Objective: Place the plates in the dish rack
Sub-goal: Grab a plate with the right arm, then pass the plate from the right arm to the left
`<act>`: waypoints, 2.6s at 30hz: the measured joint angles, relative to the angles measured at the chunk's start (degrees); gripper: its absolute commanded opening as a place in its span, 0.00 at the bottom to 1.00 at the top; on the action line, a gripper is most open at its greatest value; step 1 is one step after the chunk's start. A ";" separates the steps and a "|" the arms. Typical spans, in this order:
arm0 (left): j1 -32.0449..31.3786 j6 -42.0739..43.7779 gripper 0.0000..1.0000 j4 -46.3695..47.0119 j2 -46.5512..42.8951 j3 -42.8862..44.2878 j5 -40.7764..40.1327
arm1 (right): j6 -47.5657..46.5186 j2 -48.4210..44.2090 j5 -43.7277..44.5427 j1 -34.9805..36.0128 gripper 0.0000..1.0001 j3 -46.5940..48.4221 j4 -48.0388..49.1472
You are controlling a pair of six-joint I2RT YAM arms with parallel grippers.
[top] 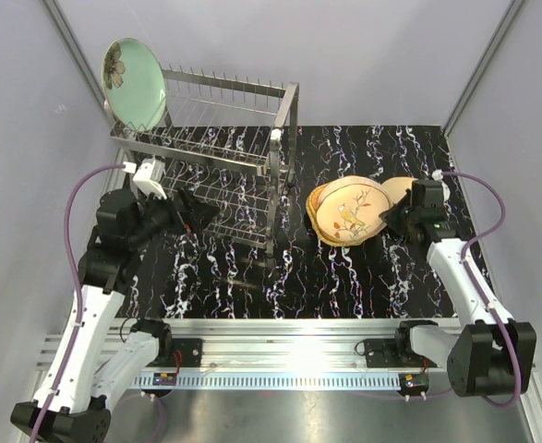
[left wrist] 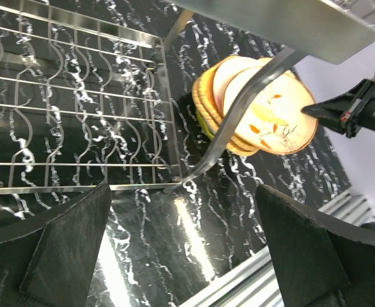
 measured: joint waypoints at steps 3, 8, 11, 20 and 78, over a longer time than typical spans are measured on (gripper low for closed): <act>0.00 -0.85 0.99 0.33 -0.48 0.00 1.05 | 0.07 -2.16 0.04 -0.63 0.00 0.87 -3.91; 0.00 -2.82 0.99 0.02 -1.40 0.00 3.87 | 0.26 -6.64 0.09 -1.31 0.00 3.74 -9.11; 0.00 -5.46 0.99 1.57 -2.12 -0.70 6.69 | 0.81 -10.27 0.02 -1.38 0.00 5.25 -10.88; -0.11 -14.01 0.99 7.13 -2.40 -3.54 14.38 | 0.94 -18.91 -3.52 -1.46 0.00 8.61 -13.88; -37.18 -25.29 0.00 26.34 20.26 -1.38 -3.19 | -6.51 -25.27 -45.88 0.46 0.82 1.62 4.50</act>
